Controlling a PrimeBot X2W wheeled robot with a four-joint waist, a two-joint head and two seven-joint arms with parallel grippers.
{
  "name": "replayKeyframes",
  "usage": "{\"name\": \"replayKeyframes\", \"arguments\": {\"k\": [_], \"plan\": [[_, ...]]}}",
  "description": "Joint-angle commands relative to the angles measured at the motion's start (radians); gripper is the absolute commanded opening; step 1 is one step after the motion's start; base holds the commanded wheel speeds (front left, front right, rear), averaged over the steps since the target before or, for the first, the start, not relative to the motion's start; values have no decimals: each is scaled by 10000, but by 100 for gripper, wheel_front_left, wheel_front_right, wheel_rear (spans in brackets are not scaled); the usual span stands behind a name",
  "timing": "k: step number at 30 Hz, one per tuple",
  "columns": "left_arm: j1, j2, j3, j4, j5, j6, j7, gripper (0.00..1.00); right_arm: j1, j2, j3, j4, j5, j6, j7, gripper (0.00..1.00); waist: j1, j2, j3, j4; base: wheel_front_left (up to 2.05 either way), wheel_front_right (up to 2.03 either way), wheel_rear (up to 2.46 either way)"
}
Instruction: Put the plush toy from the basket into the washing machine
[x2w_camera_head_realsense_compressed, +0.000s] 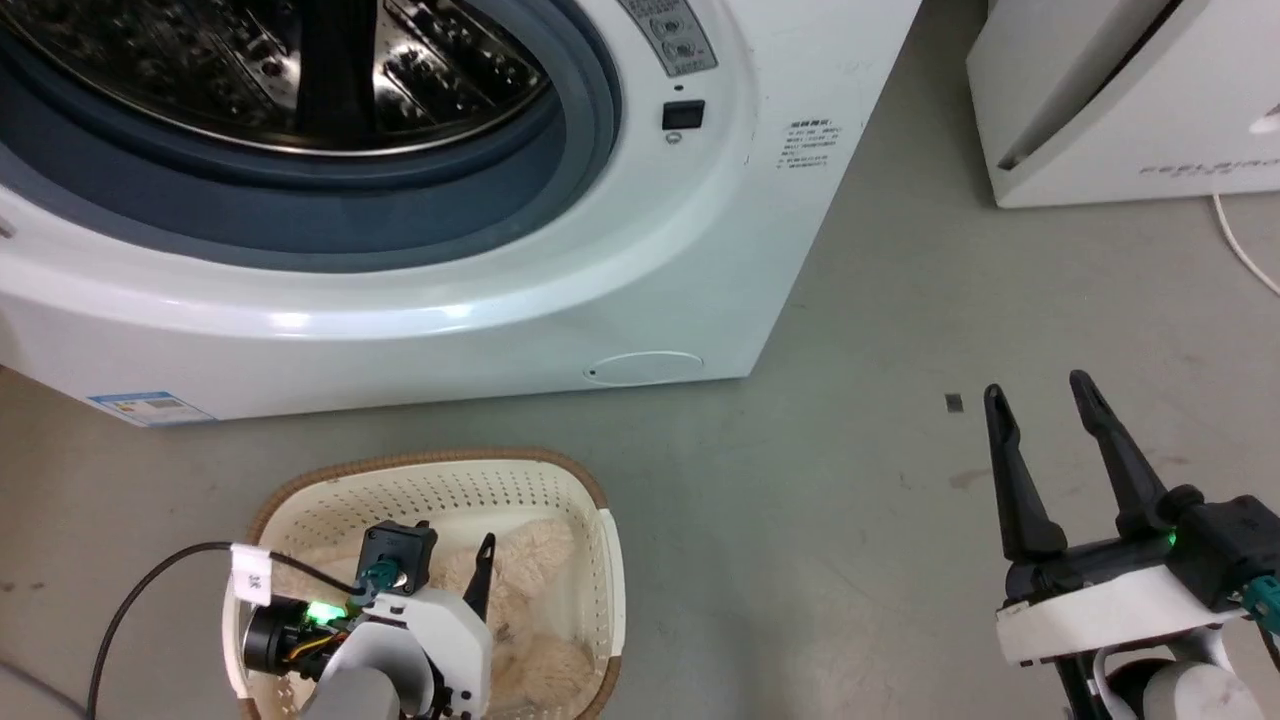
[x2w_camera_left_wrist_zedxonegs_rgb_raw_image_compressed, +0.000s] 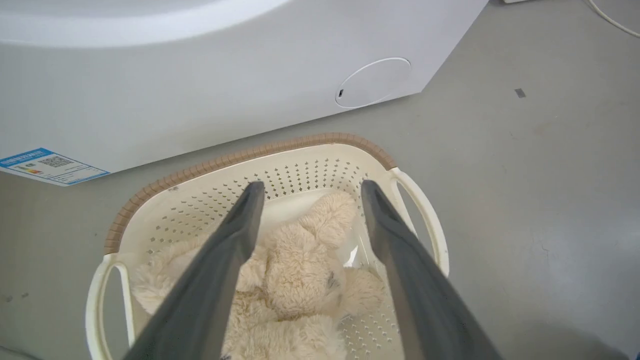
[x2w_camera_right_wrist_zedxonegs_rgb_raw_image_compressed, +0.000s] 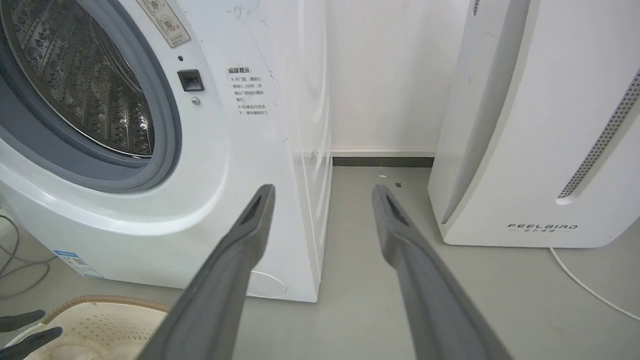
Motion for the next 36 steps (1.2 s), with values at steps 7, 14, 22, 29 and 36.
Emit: {"name": "replayKeyframes", "arguments": {"k": [7,14,22,29,36], "plan": [[-978,150,-655,1090,88,-179,186,100,-318,-1,6,-87,185,-6,-258,100,0,0,864,-247,0,0,0],[-1823,443,-1208,1908,158,-272,532,100,-481,-1,70,2,402,-7,-404,100,0,0,1684,-520,0,0,0],[-2585,910,-1840,2808,47,-362,1170,100,-650,-2,108,-74,752,-7,-570,100,0,0,2602,-852,0,0,0],[-3379,1327,-2533,3539,65,-439,1245,100,-834,-2,48,-218,949,-8,-717,100,0,0,3493,-1080,0,0,0],[-4196,1659,-3194,4258,179,-516,1017,100,-966,-2,119,-335,1034,-8,-863,100,-1,0,4287,-1310,0,0,0]]}}
